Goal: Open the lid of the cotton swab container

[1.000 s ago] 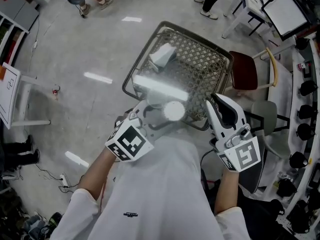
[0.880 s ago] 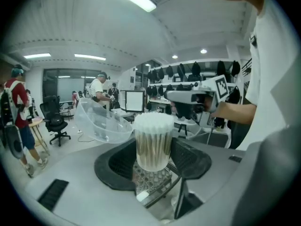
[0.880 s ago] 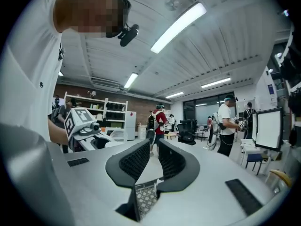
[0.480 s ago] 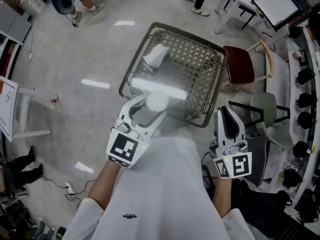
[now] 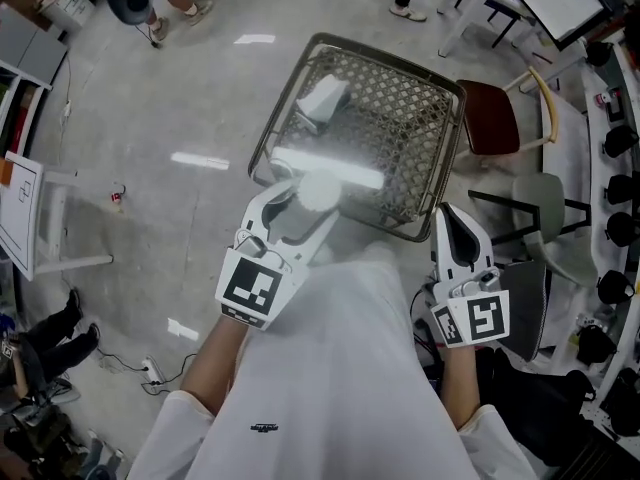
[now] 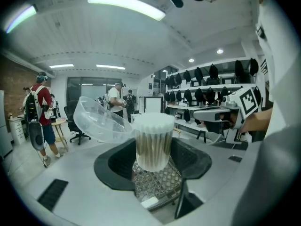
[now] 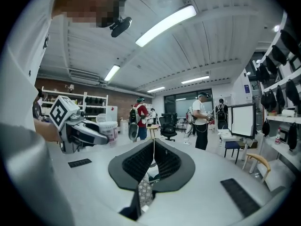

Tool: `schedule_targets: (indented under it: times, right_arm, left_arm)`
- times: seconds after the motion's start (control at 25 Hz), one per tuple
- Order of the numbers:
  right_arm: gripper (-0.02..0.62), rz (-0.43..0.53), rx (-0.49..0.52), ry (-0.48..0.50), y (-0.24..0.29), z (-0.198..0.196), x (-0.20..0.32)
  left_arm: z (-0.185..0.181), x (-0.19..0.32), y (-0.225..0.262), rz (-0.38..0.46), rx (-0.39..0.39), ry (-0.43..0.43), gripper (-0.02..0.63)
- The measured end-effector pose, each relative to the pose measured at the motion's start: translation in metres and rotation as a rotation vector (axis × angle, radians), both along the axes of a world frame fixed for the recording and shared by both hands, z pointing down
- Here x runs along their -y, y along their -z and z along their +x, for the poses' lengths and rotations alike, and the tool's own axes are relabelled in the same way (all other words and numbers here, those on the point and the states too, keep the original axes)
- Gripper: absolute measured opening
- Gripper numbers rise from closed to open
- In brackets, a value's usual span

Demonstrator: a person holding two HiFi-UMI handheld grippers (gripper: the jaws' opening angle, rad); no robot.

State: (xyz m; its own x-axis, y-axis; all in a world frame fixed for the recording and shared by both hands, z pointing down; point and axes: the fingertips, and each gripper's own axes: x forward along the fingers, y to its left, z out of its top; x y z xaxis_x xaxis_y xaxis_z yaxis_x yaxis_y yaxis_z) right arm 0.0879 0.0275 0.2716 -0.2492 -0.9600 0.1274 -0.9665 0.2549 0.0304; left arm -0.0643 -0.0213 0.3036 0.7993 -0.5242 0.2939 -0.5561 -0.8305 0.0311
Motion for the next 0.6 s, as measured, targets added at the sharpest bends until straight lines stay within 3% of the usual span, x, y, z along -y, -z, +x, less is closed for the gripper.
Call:
schedule_targets:
  times: [0.2, 0.6]
  right_arm:
    - [0.003, 0.013, -0.026, 0.029, 0.011, -0.008, 0.003]
    - [0.003, 0.029, -0.087, 0.080, 0.008, -0.015, -0.006]
  left_arm:
    - [0.003, -0.007, 0.003, -0.017, -0.033, 0.008, 0.229]
    - [0.002, -0.023, -0.001, -0.022, -0.010, 0.038, 0.229]
